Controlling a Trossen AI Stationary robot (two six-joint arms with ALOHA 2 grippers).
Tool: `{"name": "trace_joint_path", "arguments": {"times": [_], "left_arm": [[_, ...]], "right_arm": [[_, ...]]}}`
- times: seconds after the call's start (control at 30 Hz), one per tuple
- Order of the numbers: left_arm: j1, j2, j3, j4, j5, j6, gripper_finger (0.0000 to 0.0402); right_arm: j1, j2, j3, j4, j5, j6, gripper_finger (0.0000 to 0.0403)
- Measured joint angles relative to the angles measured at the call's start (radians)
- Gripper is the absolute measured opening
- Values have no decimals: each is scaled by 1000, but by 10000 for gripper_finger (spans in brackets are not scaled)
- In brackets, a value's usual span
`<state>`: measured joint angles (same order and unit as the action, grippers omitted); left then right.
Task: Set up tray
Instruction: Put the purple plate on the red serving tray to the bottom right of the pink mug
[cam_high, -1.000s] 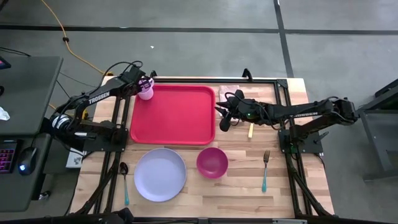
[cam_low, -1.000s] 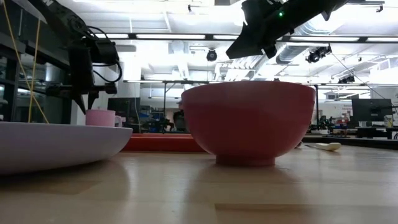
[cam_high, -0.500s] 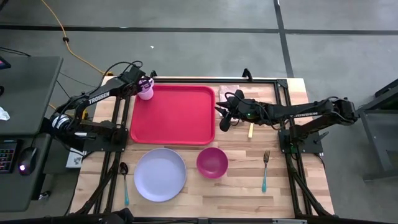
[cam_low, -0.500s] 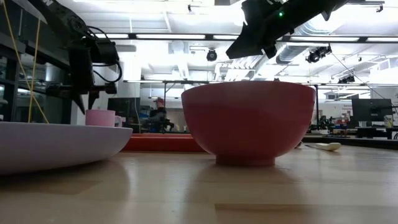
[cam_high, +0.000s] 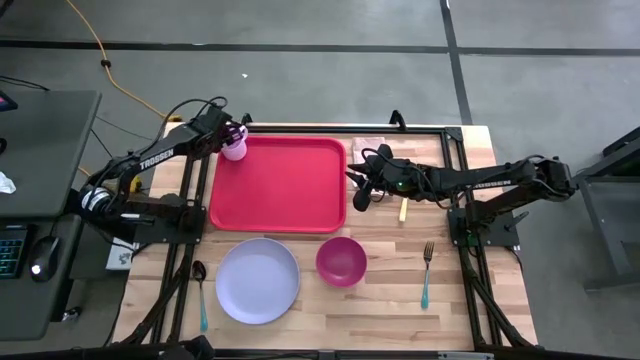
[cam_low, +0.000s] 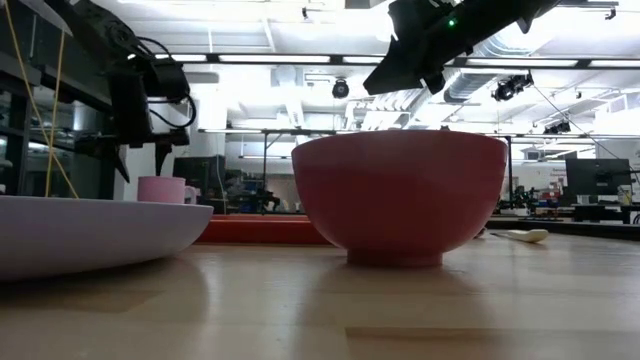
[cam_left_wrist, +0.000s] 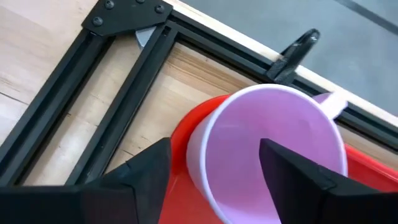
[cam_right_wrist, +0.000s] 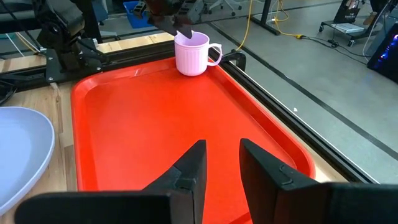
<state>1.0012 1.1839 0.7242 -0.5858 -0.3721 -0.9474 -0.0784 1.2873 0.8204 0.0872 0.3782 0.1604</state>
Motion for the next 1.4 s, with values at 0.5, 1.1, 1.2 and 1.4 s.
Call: {"name": "trace_joint_path", "arguments": {"times": [0.5,1.1,1.2,1.4], "left_arm": [[0,-249,110,-53,89,185,278],[0,-437,201,-166,262,296,278],[0,-452,201,-200,274,299,278],[0,-479,201,-210,333,325,278]], "right_arm": [[0,0,0,0,-11,0,73],[0,-31,0,-97,3,24,73],[-2,-74,0,-159,28,25,73],[-21,-190,0,-283,30,25,73]]}}
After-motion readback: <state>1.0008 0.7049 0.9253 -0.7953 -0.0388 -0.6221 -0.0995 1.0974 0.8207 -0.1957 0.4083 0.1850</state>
